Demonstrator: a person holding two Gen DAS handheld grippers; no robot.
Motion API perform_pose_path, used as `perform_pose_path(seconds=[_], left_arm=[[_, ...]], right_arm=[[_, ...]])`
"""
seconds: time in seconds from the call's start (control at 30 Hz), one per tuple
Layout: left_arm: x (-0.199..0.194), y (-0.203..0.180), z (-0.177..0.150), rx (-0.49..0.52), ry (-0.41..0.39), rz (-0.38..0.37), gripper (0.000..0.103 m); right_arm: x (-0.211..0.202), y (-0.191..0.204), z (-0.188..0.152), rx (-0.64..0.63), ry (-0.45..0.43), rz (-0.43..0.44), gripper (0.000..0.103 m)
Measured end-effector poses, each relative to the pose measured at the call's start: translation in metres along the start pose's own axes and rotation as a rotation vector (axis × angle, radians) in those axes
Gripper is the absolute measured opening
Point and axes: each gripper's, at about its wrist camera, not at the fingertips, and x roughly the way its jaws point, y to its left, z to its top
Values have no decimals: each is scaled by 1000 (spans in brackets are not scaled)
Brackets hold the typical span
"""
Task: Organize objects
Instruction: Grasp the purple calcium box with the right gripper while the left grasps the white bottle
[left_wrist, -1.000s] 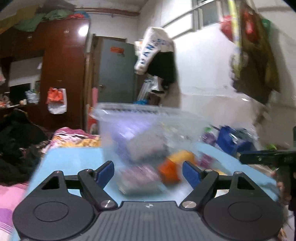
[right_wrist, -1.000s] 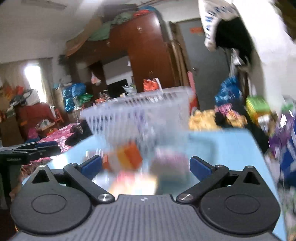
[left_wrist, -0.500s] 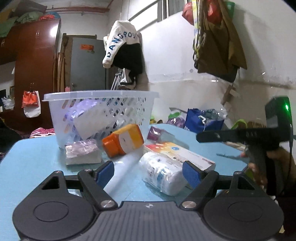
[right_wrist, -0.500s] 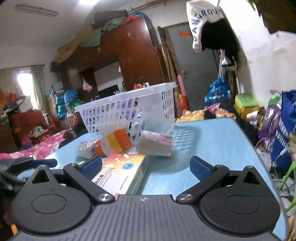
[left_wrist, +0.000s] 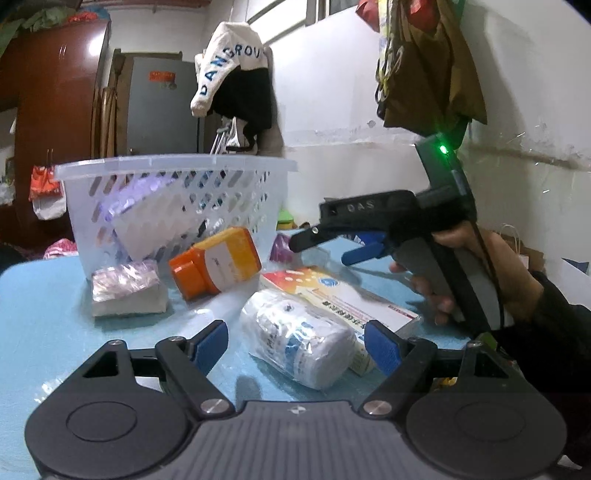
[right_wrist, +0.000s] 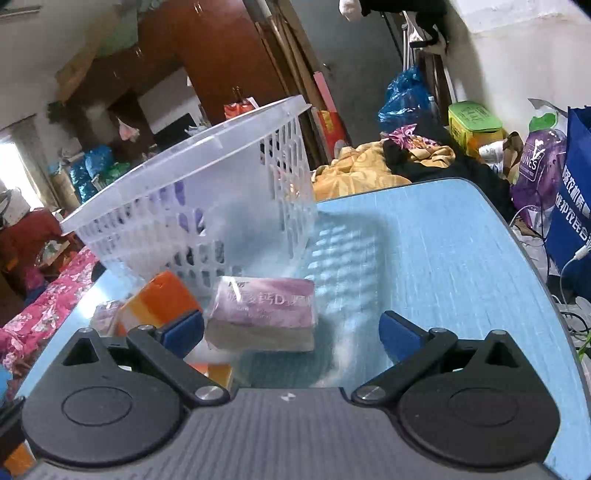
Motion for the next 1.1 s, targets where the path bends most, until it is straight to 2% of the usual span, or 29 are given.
perform_pose_path(seconds=[0.13,0.23,0.3,0.33,0.37,0.47,0.83,1.1], left_arm=[[3,4,0,-21,7,-17,84],[5,7,-2,-36,4,-12,84],[6,11,-2,-58,8,-30,83],[6,11,-3,-62,7,-33,78],[5,12,-2,-64,4,-26,69],[3,10,-4,-43,-1,30,69],[5,-9,-5,55,-22,99,67],[-12,-17,-7,98,-120,121,66]], right_arm=[[2,0,2,-10,-9,-10,100],[9,4,5,-23,3,3,94],[14,8,6,-40,12,3,75],[13,9,6,-46,11,14,69],[12,8,5,-44,12,30,68],[4,3,4,-15,-13,58,67],[-49,10,-17,-6,-177,103,67],[-76,18,-34,-47,-254,122,67]])
